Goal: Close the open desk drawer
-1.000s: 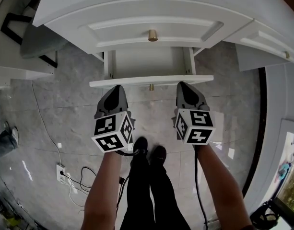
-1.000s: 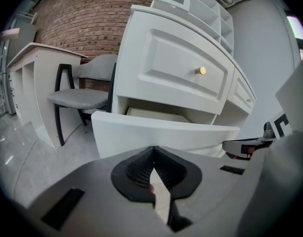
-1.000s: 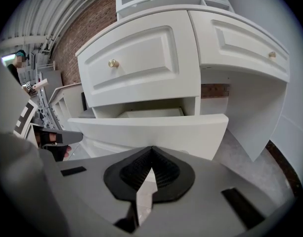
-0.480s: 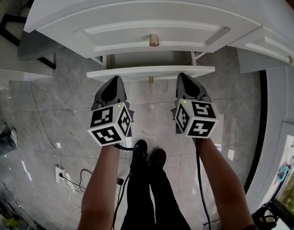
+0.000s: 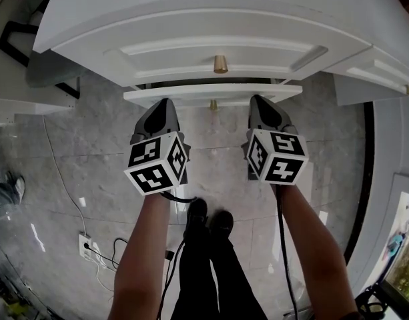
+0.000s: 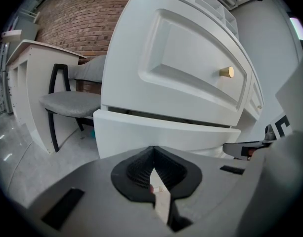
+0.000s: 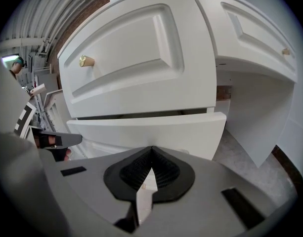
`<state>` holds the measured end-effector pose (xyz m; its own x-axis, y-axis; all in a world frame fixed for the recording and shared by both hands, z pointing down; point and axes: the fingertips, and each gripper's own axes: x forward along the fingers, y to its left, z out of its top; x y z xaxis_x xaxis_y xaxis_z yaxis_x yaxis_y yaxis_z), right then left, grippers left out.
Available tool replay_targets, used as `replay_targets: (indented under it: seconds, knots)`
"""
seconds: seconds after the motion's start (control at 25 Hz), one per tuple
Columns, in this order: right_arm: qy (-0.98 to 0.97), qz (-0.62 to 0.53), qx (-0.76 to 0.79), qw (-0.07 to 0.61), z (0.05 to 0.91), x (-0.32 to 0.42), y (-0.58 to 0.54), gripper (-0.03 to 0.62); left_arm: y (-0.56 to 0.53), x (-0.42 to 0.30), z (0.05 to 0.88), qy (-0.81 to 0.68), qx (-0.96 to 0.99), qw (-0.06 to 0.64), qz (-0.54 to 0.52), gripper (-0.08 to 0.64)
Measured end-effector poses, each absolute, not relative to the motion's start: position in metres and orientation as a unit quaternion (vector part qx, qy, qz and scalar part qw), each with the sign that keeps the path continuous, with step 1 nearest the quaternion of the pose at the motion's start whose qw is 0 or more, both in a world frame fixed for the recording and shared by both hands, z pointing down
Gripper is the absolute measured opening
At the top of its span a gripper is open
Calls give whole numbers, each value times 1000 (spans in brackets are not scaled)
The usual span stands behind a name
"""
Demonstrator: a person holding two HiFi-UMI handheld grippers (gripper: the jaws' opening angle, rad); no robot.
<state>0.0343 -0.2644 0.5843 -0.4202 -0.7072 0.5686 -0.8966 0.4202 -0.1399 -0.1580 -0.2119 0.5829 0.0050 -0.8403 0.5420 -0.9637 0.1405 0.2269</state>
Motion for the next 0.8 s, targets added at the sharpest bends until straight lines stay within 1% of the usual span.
replay_targets:
  seconds: [0.36, 0.68, 0.8]
  knots:
    - [-813, 212, 497, 215, 584, 30, -277, 5, -225, -162, 583, -695, 653, 281, 112, 9]
    - [-817, 196, 493, 226, 585, 28, -285, 5, -233, -164, 583, -696, 651, 281, 112, 9]
    - [-813, 208, 496, 223, 585, 28, -288, 5, -235, -165, 583, -693, 653, 281, 116, 9]
